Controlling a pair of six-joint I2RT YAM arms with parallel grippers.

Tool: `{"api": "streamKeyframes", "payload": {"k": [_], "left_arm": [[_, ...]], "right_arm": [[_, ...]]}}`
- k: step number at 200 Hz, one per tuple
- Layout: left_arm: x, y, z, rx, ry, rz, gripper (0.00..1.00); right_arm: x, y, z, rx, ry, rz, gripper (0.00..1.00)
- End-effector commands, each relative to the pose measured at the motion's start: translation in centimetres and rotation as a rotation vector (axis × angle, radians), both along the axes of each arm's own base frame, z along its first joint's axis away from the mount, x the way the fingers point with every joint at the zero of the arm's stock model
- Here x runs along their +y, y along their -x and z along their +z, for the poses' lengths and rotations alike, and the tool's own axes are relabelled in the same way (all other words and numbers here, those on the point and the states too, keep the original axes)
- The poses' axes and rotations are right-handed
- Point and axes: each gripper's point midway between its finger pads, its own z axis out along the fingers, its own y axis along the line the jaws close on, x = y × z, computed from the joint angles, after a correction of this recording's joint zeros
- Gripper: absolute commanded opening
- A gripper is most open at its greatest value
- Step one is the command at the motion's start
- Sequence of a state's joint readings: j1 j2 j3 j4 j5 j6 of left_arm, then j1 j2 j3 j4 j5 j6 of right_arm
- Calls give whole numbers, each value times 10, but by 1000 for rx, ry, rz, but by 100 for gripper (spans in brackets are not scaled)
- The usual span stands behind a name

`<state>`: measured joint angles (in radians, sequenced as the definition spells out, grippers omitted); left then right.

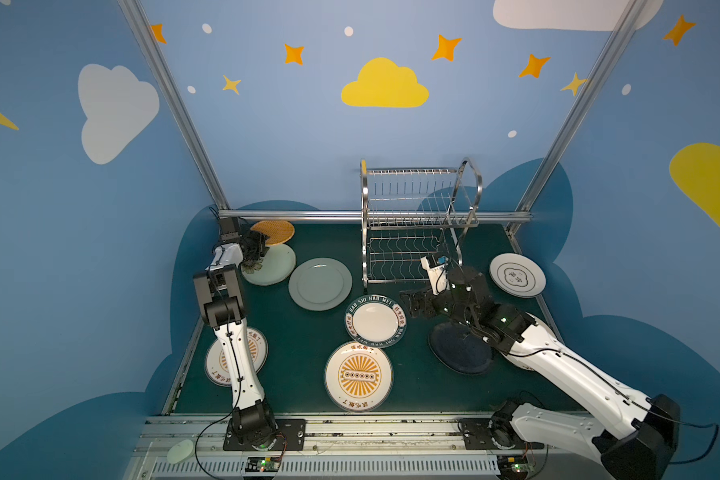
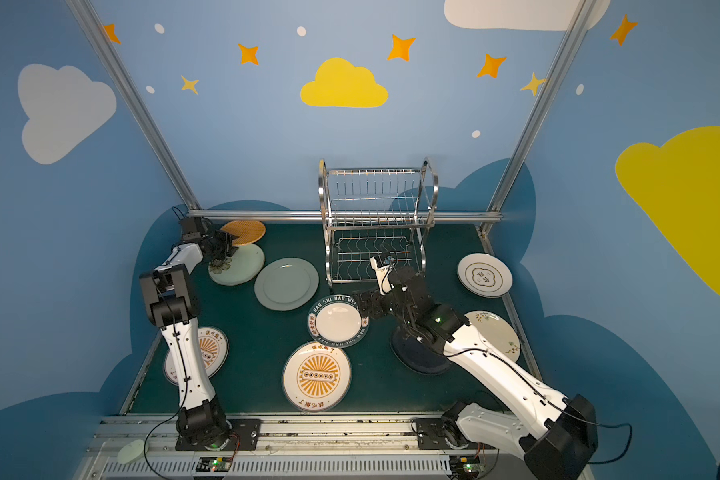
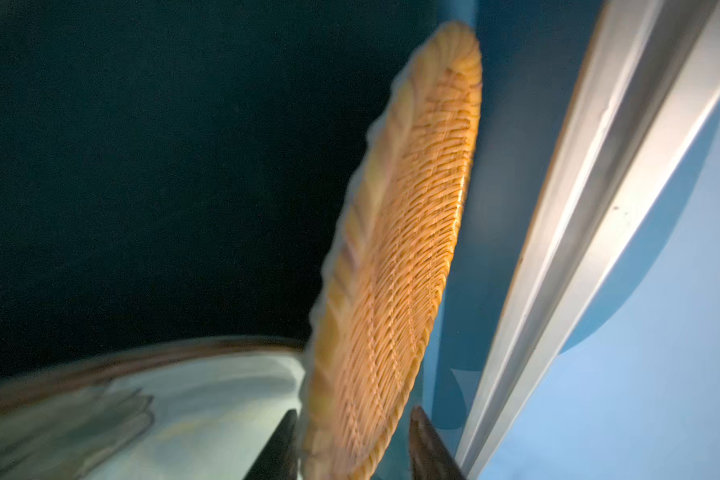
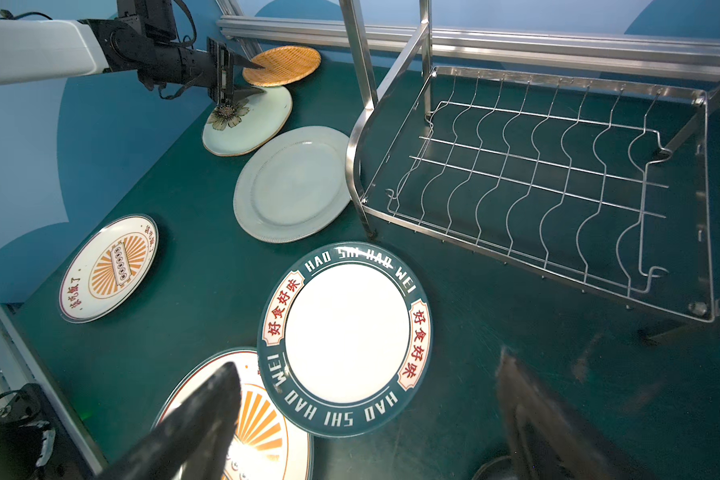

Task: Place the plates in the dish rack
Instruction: 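Reach the left gripper to the wicker plate edge while the right arm draws back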

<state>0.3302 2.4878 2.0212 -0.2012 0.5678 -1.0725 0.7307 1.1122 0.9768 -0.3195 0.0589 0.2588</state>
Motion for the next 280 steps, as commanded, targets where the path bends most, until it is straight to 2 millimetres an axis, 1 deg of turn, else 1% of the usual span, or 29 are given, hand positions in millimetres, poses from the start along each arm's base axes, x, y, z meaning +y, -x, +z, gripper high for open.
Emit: {"api": "streamKeyframes", "payload": {"k": [1,55,73,92,113,122,150,176,188,206,232,255,280], "left_arm": [[9,-12,4,-49,8,14,35],[14,-18,8,-73,28,27,23],[14,-19,7,-74,34,27,22],[14,-19,5,-70,39,28,19],[14,-20,6,-76,50,30,12],[14,-21,9,-84,58,31,8],[13,-21,24,-105,70,32,4],[12,-7,39,-88,77,57,4],[9,0,47,-96,82,56,4],[5,10,62,-125,98,61,4],[-3,26,78,-167,141,64,4],[-8,39,92,-192,129,57,4],[-19,55,114,-236,146,32,4]], "right_arm": [[-6,2,-2,16,0,-19,94],[-12,1,-1,11,3,-41,94],[-13,1,1,5,2,-46,94],[-16,1,4,0,0,-53,94],[-19,3,6,-4,-5,-60,94],[-21,4,6,-4,-5,-63,94],[-25,5,7,-9,-14,-75,94],[-29,7,10,-16,-21,-84,94],[-31,7,10,-19,-23,-90,94],[-33,8,11,-19,-26,-94,94],[-37,10,12,-18,-37,-101,94],[-39,13,14,-15,-54,-99,94],[-44,16,20,-18,-74,-110,94]]}}
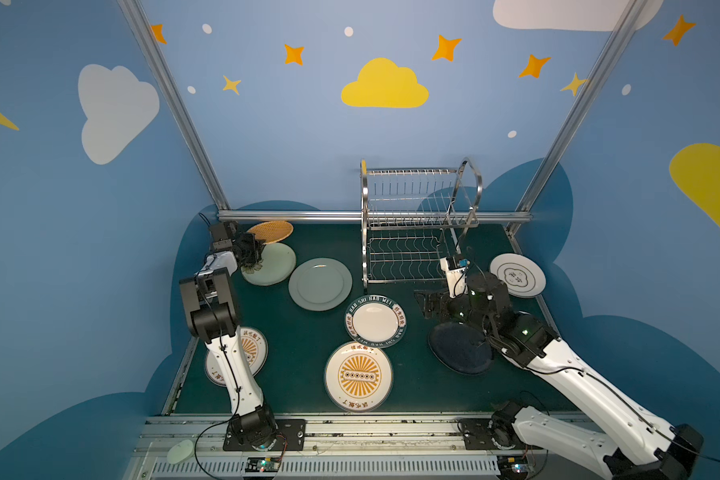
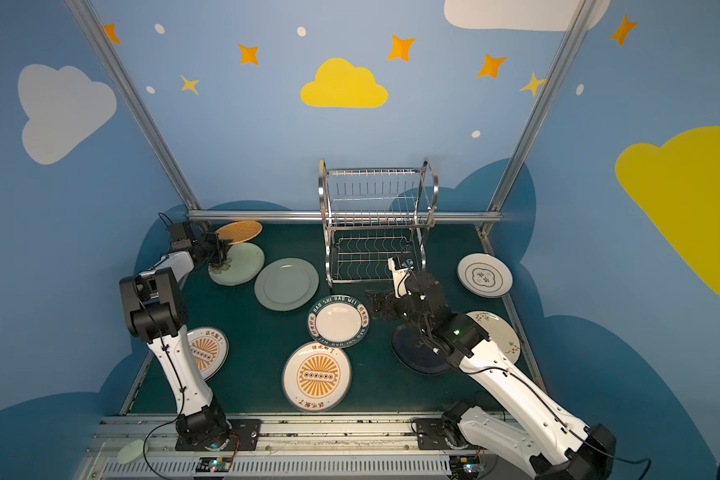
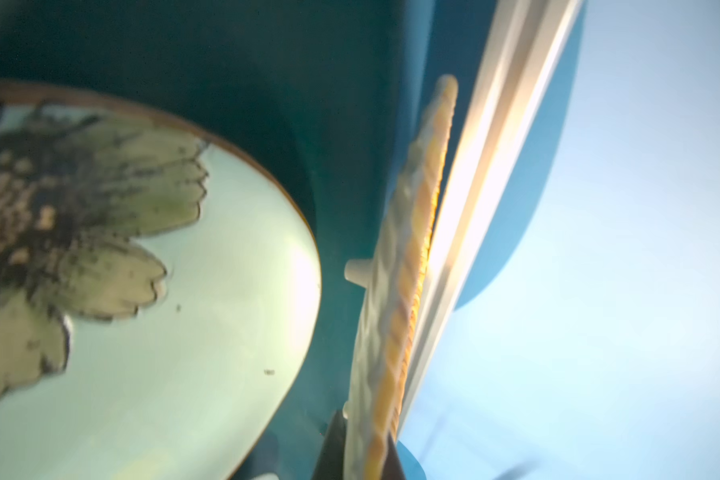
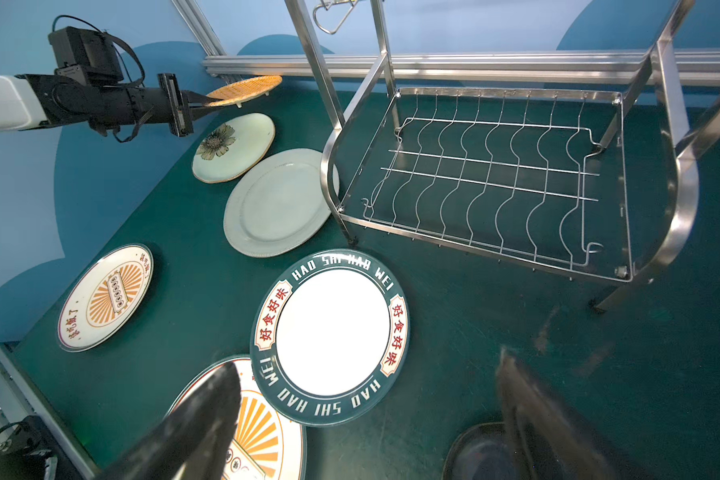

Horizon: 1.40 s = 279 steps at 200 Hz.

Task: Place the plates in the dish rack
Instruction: 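Reach the left gripper to the wicker plate edge while the right arm draws back, then lift the wicker plate upright with the left gripper toward the right gripper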

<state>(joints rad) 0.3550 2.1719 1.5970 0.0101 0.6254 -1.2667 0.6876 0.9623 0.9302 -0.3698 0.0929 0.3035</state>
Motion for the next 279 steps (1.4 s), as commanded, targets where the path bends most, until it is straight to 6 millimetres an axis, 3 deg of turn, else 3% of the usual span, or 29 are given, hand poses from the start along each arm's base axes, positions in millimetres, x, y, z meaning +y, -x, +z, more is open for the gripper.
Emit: {"api": "streamKeyframes", "payload": {"k": [1,61,105,141,169,188,206,241,279], "left_arm": [[-7,2,63,-185,-16,-40,4],[-43,79,107,-254,-36,-88,4],[-77,165,132,-215,-198,-212,4],[-123,222,146,-254,-257,-410,4],[-190,257,155,-331,-296,-650,4],[-238,275,159,-409,-299,-800,4],[-270,288,163,-472,-281,-902,4],[-316,304,170,-542,-212,-1046,4],[-357,300,176,-584,-136,-1126,4]], "right_arm": [[-8,5,3,8,-24,-16,94],[-17,9,20,22,-92,-32,94],[-26,2,12,113,-101,-87,94],[-29,-8,-4,254,-130,-117,94],[-32,-14,-30,354,-155,-160,94],[-31,-14,-39,368,-168,-152,95],[-31,-9,-39,369,-193,-140,95],[-32,0,-27,363,-316,-134,95],[-19,2,-8,377,-423,-75,94]]}}
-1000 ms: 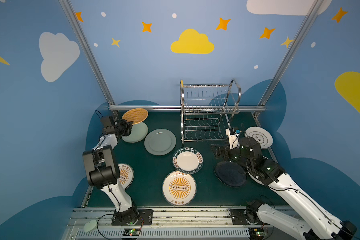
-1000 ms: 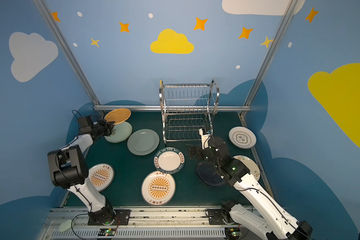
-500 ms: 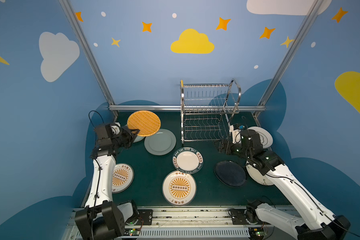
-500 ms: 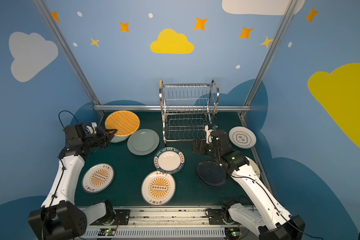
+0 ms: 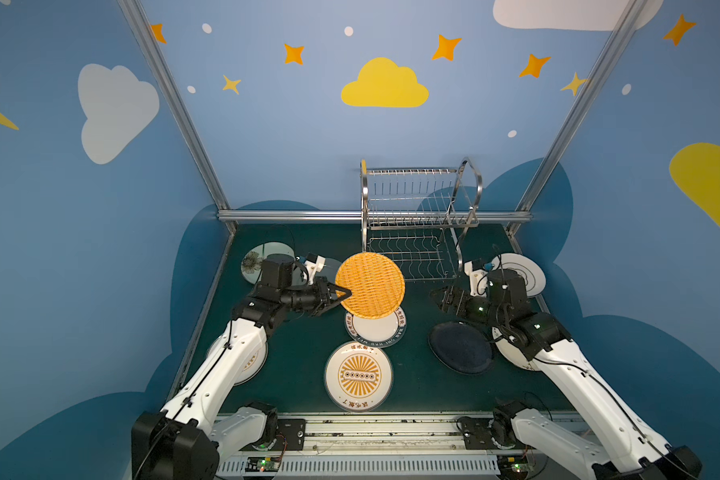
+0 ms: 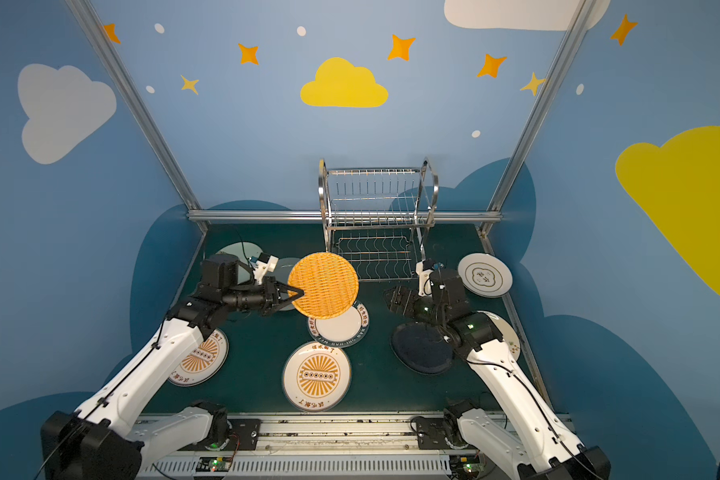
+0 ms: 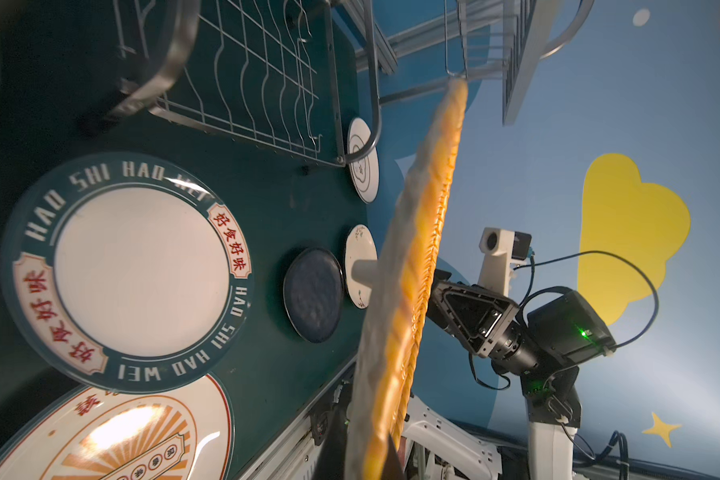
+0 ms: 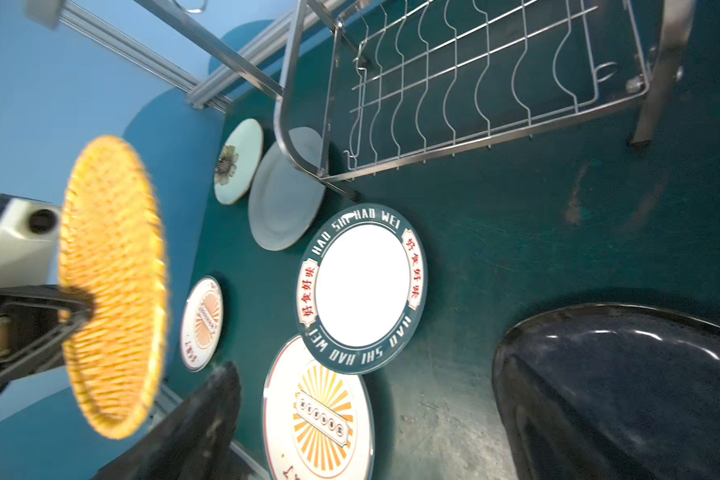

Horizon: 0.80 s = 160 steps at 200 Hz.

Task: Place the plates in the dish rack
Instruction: 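Lift the wicker plate upright with the left gripper toward the right gripper, then grasp the wicker plate rim with the right gripper, then open the left gripper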

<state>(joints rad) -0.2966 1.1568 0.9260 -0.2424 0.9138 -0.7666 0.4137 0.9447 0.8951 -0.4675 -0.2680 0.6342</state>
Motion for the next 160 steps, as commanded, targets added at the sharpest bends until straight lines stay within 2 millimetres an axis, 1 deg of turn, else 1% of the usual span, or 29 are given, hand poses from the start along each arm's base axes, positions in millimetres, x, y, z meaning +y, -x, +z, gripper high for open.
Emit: {"api": "streamKeyframes", "payload": {"k": [1,17,31,50,64,90,105,116,128,139,149,160], "left_arm": [[-25,-7,33,-104,87,-68,4],[-34,-11,40,-118,105,-83,4],[-41,-14,45,-123,123,-89,4],[-46,-19,43,-118,118,-97,4],[-50,-19,40,-114,133,-124,4],[-51,-16,33,-111,161,-142,4],[-49,-15,24,-101,158,-138,4],[-47,-15,23,-91,173,-137,4],[-42,-16,20,-89,167,-121,4],[-41,-15,16,-85,159,-112,4],[-41,-14,18,-90,163,-120,4],[-41,-14,18,-91,162,-120,4]], "right_arm": [[14,1,19,-10,-115,35,94],[14,0,21,5,-142,13,93],[17,-1,21,19,-173,12,90],[30,-1,31,17,-250,63,86],[38,0,33,31,-284,85,83],[51,-1,31,53,-322,110,70],[58,-3,33,48,-335,114,58],[61,-3,36,36,-337,110,49],[62,-2,37,26,-333,94,46],[61,-3,38,13,-335,77,40],[62,-3,39,6,-342,66,37],[63,-5,36,19,-348,51,33]]}}
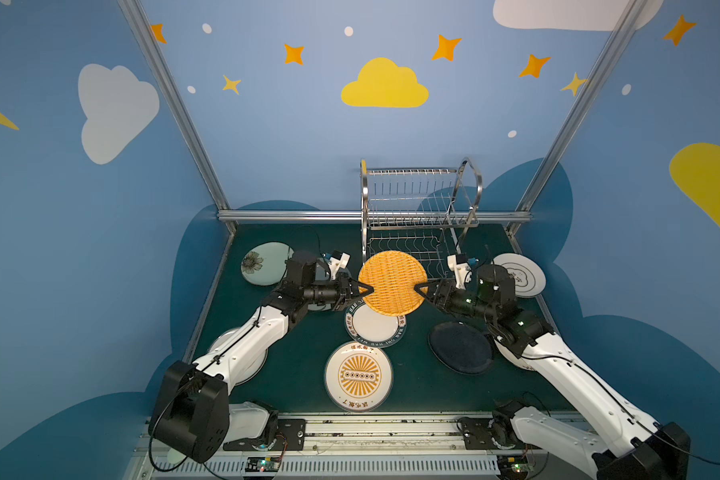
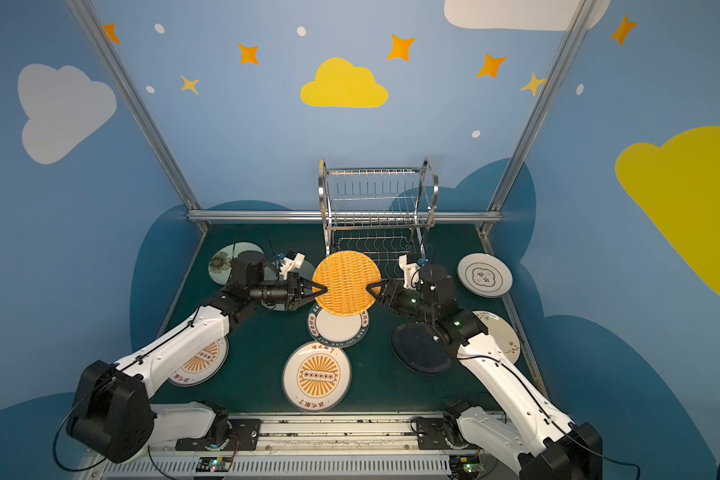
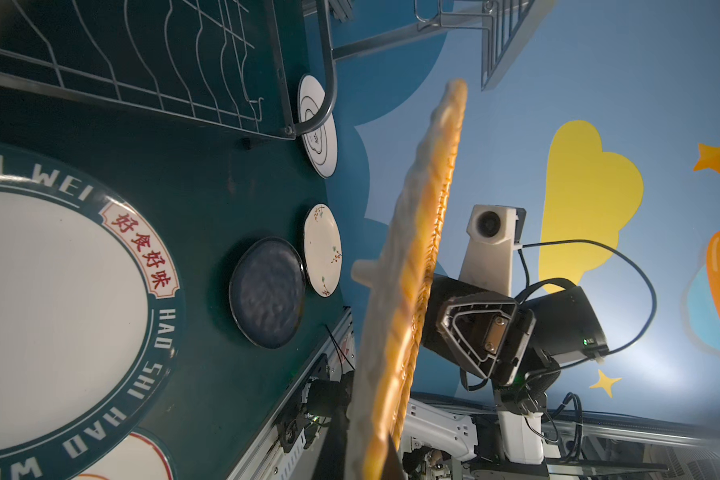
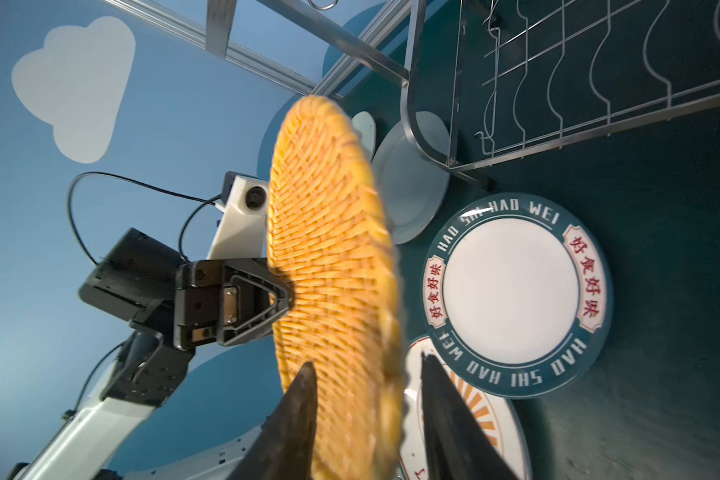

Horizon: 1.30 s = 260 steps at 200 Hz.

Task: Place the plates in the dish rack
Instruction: 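Grasp the wicker plate rim with the right gripper, then open the left gripper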

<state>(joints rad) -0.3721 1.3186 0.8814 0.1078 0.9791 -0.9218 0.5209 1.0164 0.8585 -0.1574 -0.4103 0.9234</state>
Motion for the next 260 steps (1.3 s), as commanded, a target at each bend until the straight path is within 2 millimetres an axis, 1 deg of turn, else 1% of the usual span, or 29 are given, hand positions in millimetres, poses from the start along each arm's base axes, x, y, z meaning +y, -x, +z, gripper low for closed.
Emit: {"api": "streamKeyframes", "payload": {"k": [1,10,17,27,38,60,85,94,100,114,121,129,132,144,154,162,170,183,187,190,197,209,235,237,250,260], "left_arm": [[0,3,28,-106,51,-24,4],[0,3,28,-103,53,-24,4],[0,4,28,-103,57,-26,4],[0,4,26,-100,54,-25,4],[1,4,25,-99,47,-21,4],[2,3,22,-92,39,-16,4],[1,2,19,-82,36,-18,4],[2,2,18,-81,34,-15,4],[1,2,17,-76,33,-17,4],[1,3,18,-78,34,-18,4],[1,3,18,-78,31,-16,5],[3,3,18,-78,23,-10,12],[3,3,17,-78,20,-11,17],[4,4,19,-82,14,-11,38],[5,4,20,-85,9,-7,58],[8,4,22,-92,3,-1,72],[11,5,25,-103,-2,10,84],[19,4,31,-133,-8,40,99],[22,4,35,-146,-9,52,100],[25,4,37,-157,-7,60,100],[31,4,45,-184,-3,83,100],[43,3,56,-229,-1,130,100],[73,2,80,-333,2,250,100],[75,3,82,-342,3,259,100],[85,7,92,-380,5,302,100],[89,10,99,-410,10,315,100]], "right_arm": [[-1,-6,7,-21,-33,-55,33],[0,-8,5,-9,-36,-61,30],[1,-9,3,-2,-39,-67,27],[2,-9,1,7,-44,-74,25],[1,-10,3,5,-55,-81,21],[-3,-9,7,-8,-61,-109,19],[-5,-8,12,-19,-100,-132,14],[-4,-8,12,-4,-114,-141,7],[-3,-7,12,3,-118,-144,0],[-2,-5,13,22,-113,-155,0],[-4,-4,12,43,-107,-175,0],[-8,-3,12,60,-99,-198,0],[-10,-2,13,62,-96,-207,0],[-19,-2,17,53,-88,-246,0],[-24,-1,22,27,-83,-267,0],[-28,0,27,2,-83,-279,0],[-31,2,33,-12,-83,-288,0],[-32,4,45,-38,-81,-278,0],[-32,5,46,-37,-72,-275,0],[-33,6,52,-47,-73,-273,0],[-32,8,57,-54,-53,-260,0],[-29,11,72,-82,-35,-234,0],[-13,22,114,-206,-55,-132,0],[-13,23,115,-209,-53,-131,0],[-11,28,134,-269,-41,-113,0],[-11,29,149,-317,-36,-112,0]]}}
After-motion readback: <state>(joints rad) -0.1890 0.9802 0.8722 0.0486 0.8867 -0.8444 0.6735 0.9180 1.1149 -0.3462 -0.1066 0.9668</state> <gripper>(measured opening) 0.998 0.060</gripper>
